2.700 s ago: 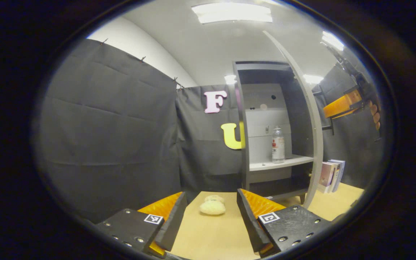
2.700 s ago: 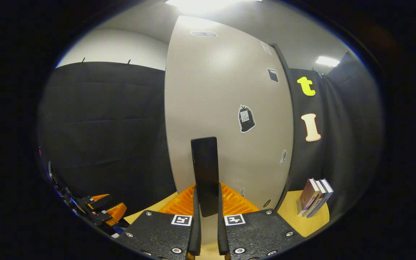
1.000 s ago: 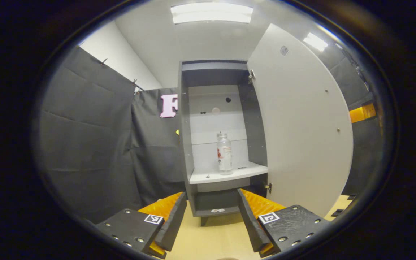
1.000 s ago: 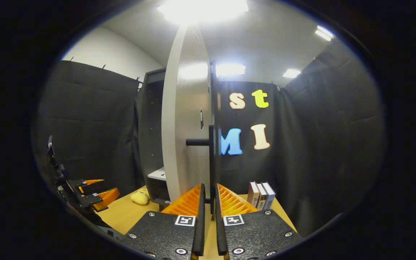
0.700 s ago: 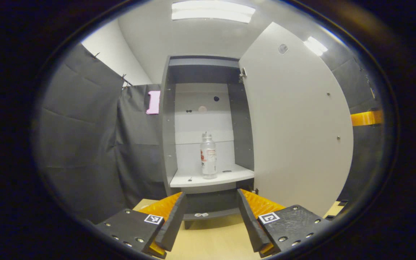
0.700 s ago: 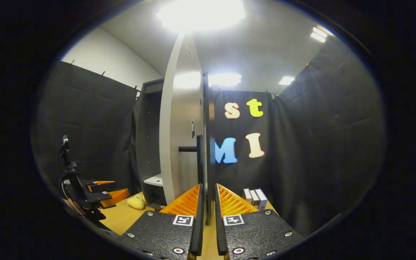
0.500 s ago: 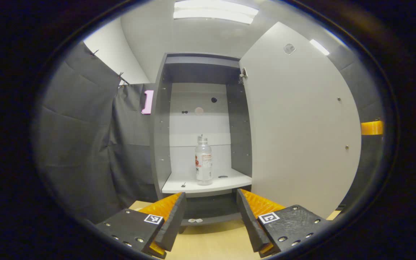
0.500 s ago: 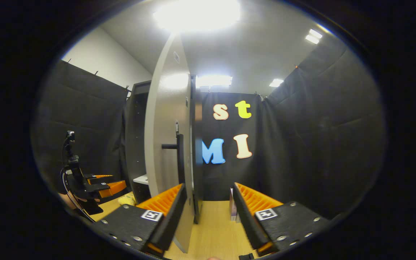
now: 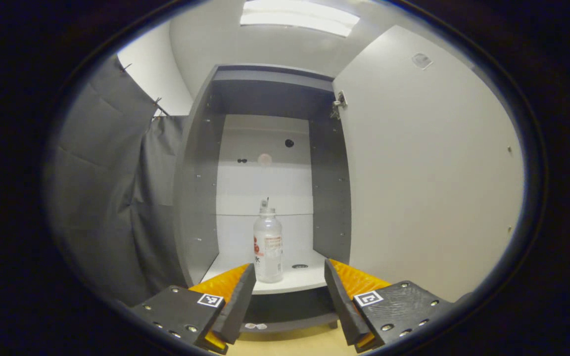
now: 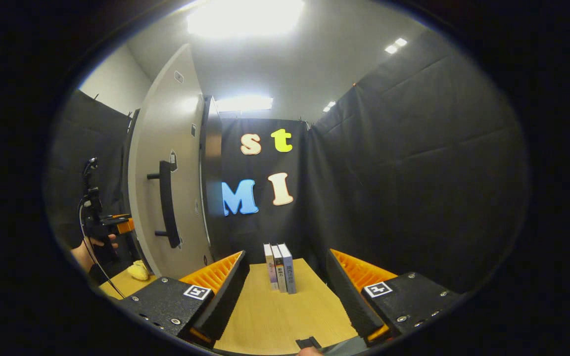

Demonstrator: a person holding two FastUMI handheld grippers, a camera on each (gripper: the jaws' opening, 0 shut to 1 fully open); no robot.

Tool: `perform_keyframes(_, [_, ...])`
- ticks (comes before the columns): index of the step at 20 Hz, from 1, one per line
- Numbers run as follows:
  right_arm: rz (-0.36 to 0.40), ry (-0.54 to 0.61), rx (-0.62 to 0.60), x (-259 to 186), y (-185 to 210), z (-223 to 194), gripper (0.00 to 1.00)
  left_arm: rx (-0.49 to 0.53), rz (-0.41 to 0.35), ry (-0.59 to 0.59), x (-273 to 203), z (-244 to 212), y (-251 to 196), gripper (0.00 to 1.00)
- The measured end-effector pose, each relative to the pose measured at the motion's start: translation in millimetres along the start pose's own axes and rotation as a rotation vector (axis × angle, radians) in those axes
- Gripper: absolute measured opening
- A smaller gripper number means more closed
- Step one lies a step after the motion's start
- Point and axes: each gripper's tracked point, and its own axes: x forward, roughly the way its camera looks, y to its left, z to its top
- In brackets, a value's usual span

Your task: Open the cabinet door with the right hand, grasp the bottle in the cabinet with the left hand and place it on the coaster, then close the cabinet door with the right hand.

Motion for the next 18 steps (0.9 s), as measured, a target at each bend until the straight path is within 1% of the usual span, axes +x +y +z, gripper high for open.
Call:
perform_keyframes(4, [-0.03, 0.035, -0.009, -4, -13, -13, 0.96, -0.035, 0.012, 0.005, 44, -11, 5, 0.8])
perform_keyframes(8, [-0.058, 0.06, -0.024, -11, -23, -18, 0.96, -0.006, 0.035, 0.004, 72, -11, 19, 0.8])
perform_keyframes(10, [-0.067, 0.069, -0.025, -13, -27, -22, 0.96, 0.0, 0.048, 0.021, 88, -22, 25, 0.8])
perform_keyframes(13, [-0.077, 0.087, -0.036, -16, -29, -27, 0.96, -0.027, 0.057, 0.053, 110, -37, 32, 0.8])
perform_keyframes(16, [-0.092, 0.105, -0.061, -15, -35, -29, 0.96, -0.007, 0.082, 0.083, 128, -46, 39, 0.8])
perform_keyframes(18, [-0.097, 0.115, -0.067, -18, -36, -30, 0.96, -0.039, 0.065, 0.091, 141, -53, 39, 0.8])
